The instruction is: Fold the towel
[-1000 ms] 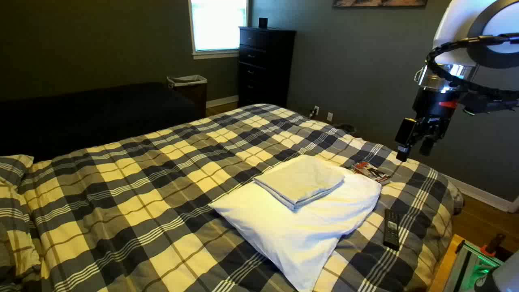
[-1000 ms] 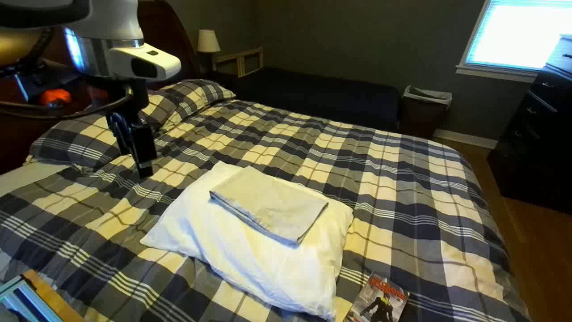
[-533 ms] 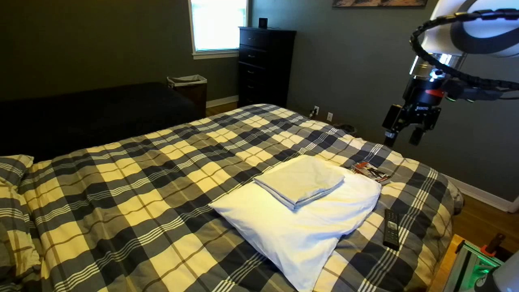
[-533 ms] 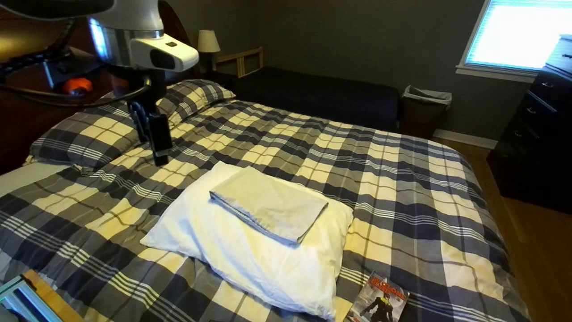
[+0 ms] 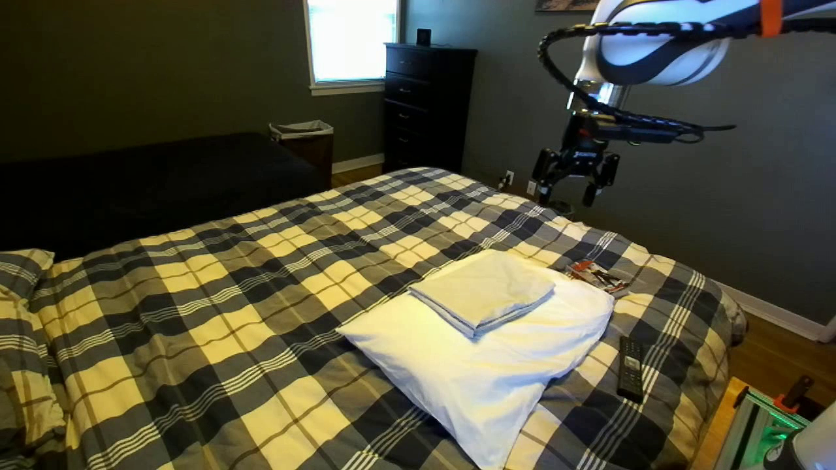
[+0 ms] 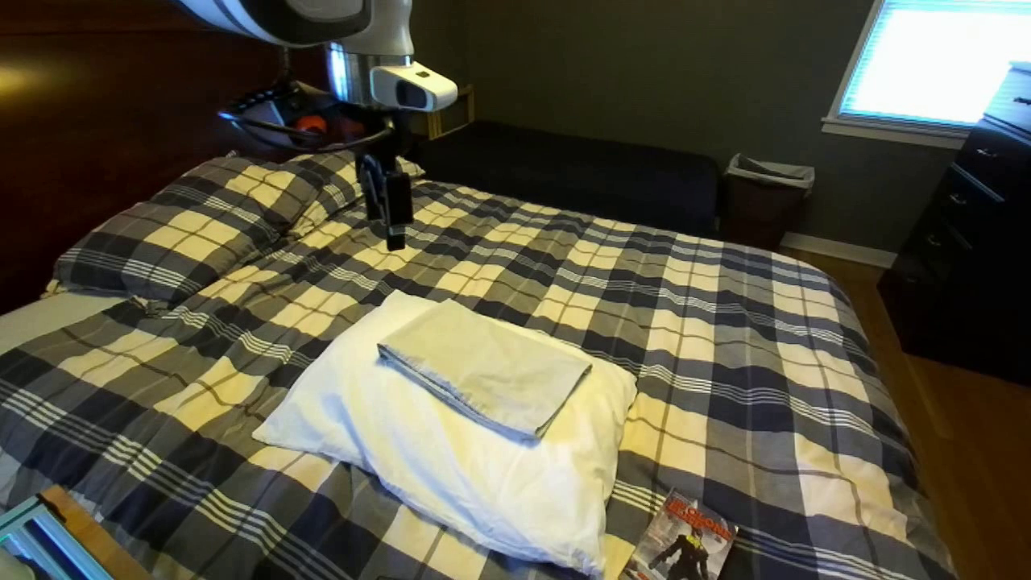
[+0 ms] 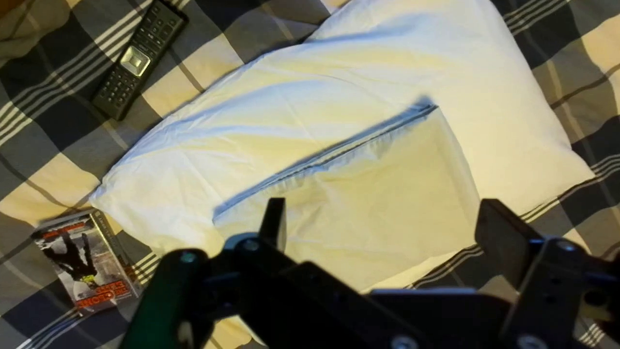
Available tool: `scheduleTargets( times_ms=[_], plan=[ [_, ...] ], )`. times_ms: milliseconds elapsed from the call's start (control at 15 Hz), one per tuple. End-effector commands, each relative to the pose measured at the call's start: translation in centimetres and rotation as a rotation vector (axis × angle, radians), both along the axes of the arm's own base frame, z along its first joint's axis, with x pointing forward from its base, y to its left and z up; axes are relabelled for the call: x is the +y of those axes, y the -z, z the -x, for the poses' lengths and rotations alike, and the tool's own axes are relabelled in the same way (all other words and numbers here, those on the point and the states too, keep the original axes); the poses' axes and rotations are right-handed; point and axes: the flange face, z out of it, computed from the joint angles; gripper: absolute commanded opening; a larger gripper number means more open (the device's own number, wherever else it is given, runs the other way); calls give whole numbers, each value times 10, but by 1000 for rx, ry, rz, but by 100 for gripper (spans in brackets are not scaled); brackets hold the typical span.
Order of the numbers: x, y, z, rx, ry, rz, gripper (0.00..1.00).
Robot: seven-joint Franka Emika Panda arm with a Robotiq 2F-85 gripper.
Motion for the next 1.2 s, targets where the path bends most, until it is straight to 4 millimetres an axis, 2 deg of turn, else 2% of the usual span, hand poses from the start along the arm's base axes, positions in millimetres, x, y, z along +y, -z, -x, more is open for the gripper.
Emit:
scheduleTargets(
  times_ms=[0,200,467,733,1000,1067,1133],
  plan=[
    [20,29,-77,57,20,62,100],
    [44,57,-123,81,-6,147,100],
    [76,94,-163,84,-60,223,100],
    [106,129,-187,50,-115,230,100],
    [116,164,-204,55,-135,237,100],
    [116,147,-191,44,-138,208,100],
    [116,155,-194,52,-139,212,100]
  ],
)
